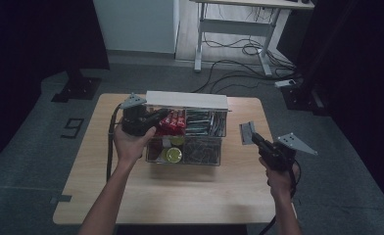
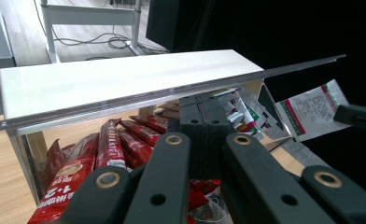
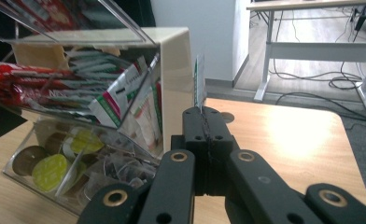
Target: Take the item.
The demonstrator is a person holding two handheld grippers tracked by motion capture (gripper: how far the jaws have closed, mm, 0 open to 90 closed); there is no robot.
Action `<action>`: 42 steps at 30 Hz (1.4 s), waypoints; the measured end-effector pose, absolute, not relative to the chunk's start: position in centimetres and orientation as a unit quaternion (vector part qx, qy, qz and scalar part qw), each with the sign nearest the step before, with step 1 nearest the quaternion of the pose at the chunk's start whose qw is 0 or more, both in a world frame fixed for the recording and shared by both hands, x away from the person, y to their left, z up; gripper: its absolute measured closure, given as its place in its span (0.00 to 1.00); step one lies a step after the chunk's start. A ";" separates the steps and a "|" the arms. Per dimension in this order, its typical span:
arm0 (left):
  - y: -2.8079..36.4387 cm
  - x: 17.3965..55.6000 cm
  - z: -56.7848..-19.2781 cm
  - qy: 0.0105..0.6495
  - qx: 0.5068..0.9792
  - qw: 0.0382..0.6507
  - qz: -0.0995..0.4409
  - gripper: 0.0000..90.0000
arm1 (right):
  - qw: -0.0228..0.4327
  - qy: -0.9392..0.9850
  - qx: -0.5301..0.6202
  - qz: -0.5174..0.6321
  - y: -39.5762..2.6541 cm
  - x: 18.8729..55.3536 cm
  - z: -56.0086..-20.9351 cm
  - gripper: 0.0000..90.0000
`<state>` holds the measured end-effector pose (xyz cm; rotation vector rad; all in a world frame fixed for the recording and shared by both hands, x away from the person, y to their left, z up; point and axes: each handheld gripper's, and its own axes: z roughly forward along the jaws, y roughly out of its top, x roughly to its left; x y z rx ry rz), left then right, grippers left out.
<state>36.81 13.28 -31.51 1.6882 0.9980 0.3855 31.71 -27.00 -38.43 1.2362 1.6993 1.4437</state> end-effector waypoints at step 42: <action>13.0 36.8 -31.6 0.421 0.711 0.540 0.163 1.00 | 0.244 0.655 0.505 0.506 -27.3 32.5 -46.0 1.00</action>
